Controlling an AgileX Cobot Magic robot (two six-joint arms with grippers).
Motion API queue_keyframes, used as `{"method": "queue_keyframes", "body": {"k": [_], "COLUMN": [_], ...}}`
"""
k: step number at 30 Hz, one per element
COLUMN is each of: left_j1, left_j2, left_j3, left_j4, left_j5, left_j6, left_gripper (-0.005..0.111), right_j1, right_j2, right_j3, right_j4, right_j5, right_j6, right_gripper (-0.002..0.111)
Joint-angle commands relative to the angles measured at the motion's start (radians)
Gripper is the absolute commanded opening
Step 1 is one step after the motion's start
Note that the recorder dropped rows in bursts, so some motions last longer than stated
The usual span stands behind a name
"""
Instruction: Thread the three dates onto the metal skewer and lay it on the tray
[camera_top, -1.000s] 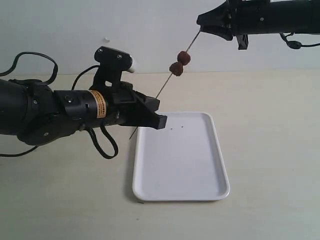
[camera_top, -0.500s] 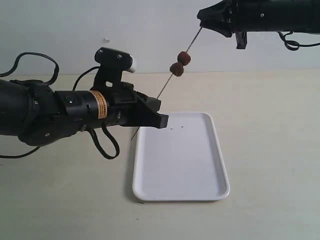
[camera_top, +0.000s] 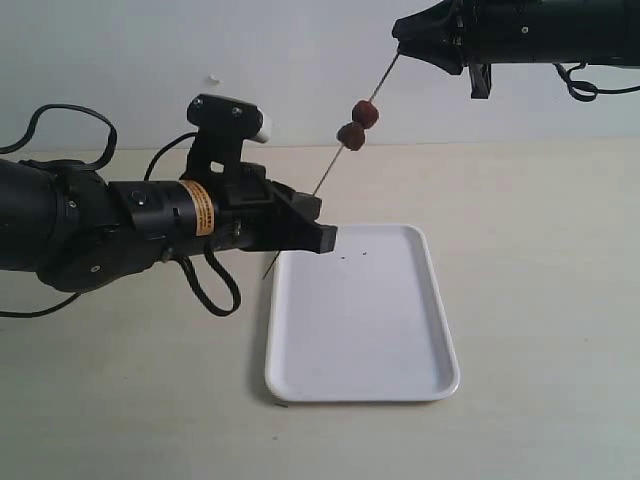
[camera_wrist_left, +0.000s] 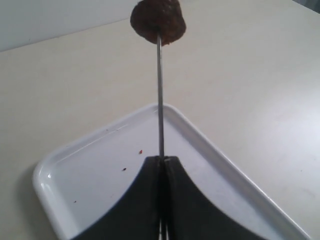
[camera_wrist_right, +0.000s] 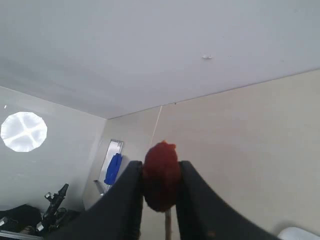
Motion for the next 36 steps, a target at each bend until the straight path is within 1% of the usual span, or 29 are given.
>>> {"method": "queue_keyframes", "body": {"k": [1,21,36], "left_j1": [-0.004,-0.006,-0.013], "left_j2": [-0.008,-0.008,-0.008], "left_j3": [0.002,0.004,0.004], "left_j4": [-0.015,0.025,0.023], "left_j5": [-0.037,-0.013,-0.015], "left_j6": [-0.005,-0.027,-0.027], "left_gripper": [0.0,0.0,0.0], "right_j1": [0.001,0.001,0.001], "right_j2": [-0.002,-0.002,-0.002], "right_j3": [0.002,0.002,0.002], "right_j4": [0.004,0.002,-0.017], "right_j5": [0.009,-0.013,-0.026], "right_j6": [-0.011,-0.038,-0.039], "right_gripper": [0.023,0.023,0.023]}}
